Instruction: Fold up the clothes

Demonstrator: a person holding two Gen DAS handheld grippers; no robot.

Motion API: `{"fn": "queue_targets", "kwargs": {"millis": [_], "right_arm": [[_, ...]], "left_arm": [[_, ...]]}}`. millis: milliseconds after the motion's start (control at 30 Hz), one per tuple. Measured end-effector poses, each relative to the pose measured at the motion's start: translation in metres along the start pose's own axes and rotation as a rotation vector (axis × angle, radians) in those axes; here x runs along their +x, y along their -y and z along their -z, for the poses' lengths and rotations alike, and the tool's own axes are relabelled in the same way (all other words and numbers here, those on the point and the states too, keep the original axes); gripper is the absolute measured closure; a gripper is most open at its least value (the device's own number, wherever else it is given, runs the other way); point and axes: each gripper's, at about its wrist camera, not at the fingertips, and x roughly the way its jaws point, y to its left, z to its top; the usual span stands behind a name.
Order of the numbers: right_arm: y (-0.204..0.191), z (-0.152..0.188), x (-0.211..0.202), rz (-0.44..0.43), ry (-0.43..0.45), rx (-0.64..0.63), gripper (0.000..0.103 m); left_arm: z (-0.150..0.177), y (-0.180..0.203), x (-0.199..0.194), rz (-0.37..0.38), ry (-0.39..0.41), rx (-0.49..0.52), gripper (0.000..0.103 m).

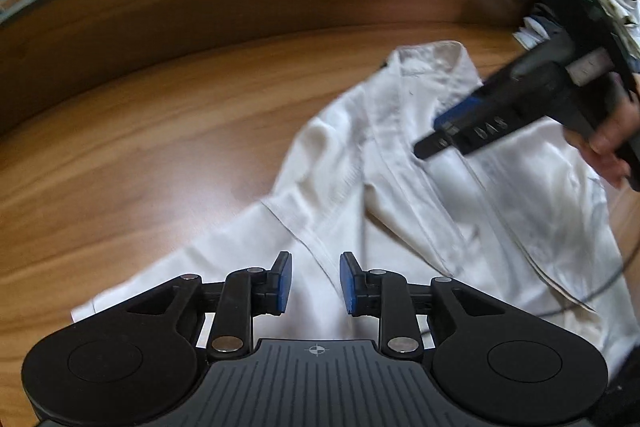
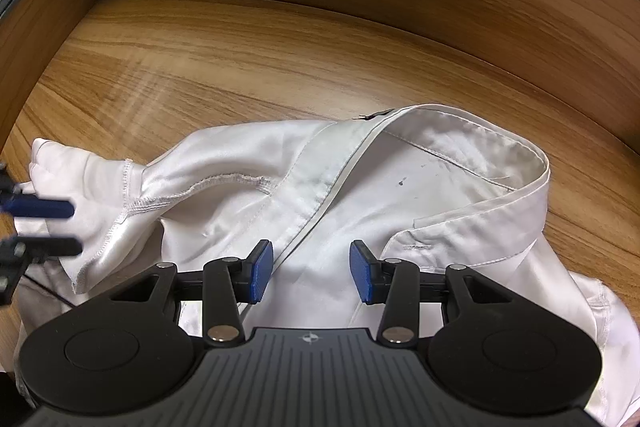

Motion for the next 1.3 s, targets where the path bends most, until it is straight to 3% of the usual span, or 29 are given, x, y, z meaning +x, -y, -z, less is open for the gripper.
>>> {"fn": "queue_targets", "kwargs": {"millis": [133,267,567,600,633,1000,1300], "right_arm": [[0.001,0.002,0.0,0.002,-0.003,0.008,0.055],[0.003,0.003,0.001,0.007,-0.011,0.017,0.054],[0.004,0.005,0.005,0.003,-0.018,0.019,0.054],[0.004,0.005,0.005,0.001,-0.017,0.019,0.054],[0.003,0.004,0.005,0.0,-0.016,0.018,0.054],[-0.008,-0.008,0.011,-0.022,-0.01,-0.004,0.054],[-0.035,-0.007,0.016,-0.082,-0.039,-0.035,0.054]], "left_arm": [[-0.009,-0.001,0.021,0.045,-0.04,0.008,0.074],[-0.016,0.007,0.038,0.039,-0.05,0.051,0.074],[-0.024,0.02,0.049,0.06,-0.029,0.134,0.075],[-0.023,0.022,0.051,0.062,-0.035,0.142,0.081],[-0.022,0.022,0.052,0.061,-0.041,0.148,0.095],[-0.036,-0.01,0.035,-0.121,0.034,0.025,0.099],[-0.05,-0.031,0.039,-0.16,0.044,-0.011,0.099]]}}
